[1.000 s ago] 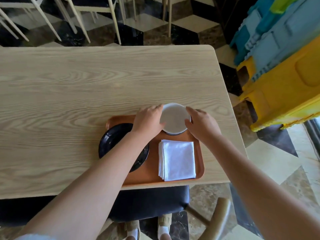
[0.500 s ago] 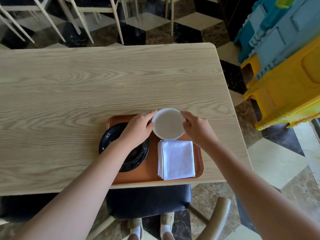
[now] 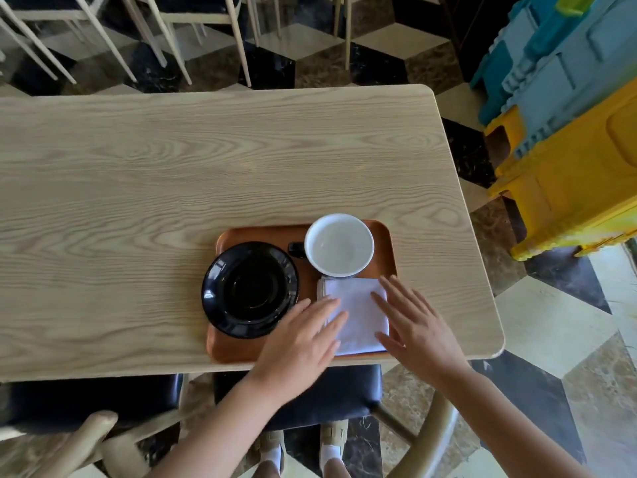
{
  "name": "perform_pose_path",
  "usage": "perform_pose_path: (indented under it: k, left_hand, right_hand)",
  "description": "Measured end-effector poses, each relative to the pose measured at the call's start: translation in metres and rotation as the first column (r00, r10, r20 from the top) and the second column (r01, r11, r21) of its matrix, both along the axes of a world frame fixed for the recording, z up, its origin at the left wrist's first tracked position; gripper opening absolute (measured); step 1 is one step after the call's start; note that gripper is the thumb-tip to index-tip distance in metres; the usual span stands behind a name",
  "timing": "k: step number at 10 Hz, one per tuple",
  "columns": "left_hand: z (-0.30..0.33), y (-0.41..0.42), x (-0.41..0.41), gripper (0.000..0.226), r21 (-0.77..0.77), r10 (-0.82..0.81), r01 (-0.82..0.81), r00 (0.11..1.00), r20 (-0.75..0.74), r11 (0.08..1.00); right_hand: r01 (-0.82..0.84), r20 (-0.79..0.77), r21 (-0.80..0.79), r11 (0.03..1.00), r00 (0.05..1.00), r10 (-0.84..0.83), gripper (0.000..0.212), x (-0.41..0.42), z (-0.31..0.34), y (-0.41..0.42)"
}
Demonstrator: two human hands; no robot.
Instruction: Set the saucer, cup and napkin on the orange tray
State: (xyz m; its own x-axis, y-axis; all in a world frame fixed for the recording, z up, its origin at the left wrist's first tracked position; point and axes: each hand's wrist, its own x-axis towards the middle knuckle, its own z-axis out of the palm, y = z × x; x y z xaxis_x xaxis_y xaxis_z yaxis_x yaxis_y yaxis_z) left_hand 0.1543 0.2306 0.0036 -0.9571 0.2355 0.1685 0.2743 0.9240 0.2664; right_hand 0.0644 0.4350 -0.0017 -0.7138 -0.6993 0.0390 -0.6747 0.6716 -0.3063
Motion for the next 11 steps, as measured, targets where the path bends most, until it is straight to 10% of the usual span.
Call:
perform_pose_path:
  k: [2,8,11]
  left_hand:
    - [-0.005,0.004,-0.003,0.047,-0.193,0.061,-0.021,0.977,0.203,0.981]
    - [-0.008,-0.007,0.009,0.051,-0.185,0.103,-0.067,0.976,0.190,0.981]
    - [0.006,-0.005,0.005,0.051,-0.144,0.095,-0.046,0.931,0.352,0.989]
  right_hand:
    - [-0.071,0.027,0.072,0.995,0.997,0.069,0.058,0.005,-0.007,0.000]
    - [-0.044,-0.132,0.086,0.995,0.990,0.055,0.053,0.020,-0.014,-0.020]
    - [-0.047,0.023,0.197,0.979,0.999,0.043,0.054,0.015,0.006,-0.028]
